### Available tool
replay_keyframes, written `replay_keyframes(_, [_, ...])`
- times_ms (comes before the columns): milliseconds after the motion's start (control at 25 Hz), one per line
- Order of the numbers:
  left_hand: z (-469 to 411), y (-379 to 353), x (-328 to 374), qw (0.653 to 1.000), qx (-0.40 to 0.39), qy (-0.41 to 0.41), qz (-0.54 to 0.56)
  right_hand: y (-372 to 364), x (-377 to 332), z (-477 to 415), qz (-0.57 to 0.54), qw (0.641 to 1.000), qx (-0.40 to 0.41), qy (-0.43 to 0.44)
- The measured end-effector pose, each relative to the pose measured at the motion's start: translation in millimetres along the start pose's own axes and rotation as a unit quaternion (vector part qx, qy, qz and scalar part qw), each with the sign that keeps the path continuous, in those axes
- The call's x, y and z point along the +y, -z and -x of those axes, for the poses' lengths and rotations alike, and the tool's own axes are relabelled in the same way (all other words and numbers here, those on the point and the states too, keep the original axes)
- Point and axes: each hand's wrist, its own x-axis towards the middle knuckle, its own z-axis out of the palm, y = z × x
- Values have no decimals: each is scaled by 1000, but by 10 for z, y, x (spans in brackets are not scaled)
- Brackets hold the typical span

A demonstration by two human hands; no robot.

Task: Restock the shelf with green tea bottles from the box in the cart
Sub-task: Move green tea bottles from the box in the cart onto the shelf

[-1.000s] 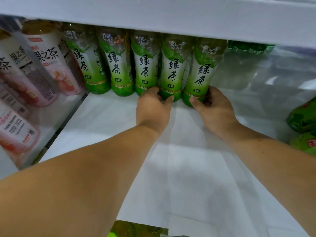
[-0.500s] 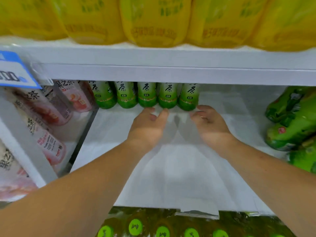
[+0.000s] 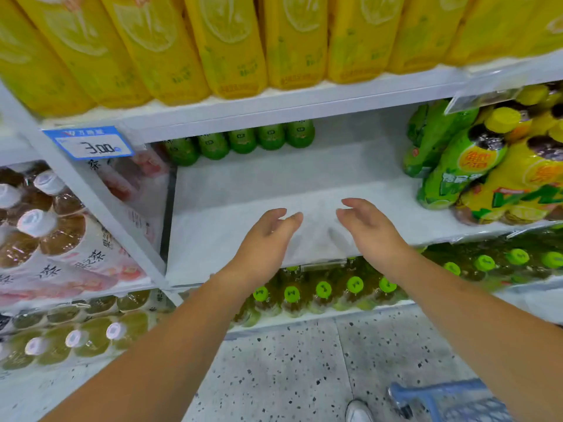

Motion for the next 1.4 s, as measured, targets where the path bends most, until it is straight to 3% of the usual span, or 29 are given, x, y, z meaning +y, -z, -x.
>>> replay_keyframes(400, [1678, 101, 263, 992, -114, -55, -29, 409, -194, 2157, 43, 996, 73, -8])
replay_keyframes(760, [2806, -305, 456, 960, -247, -84, -97, 716, -195, 3802, 12, 979, 195, -63])
replay_keyframes(1080, [3314, -1229, 685, 932, -321, -104, -135, 1426, 221, 4592, -11, 951, 296, -88])
replay_keyframes(1400, [3674, -2747, 909, 901, -359, -100, -221, 2689, 1001, 5118, -48, 939, 312, -138])
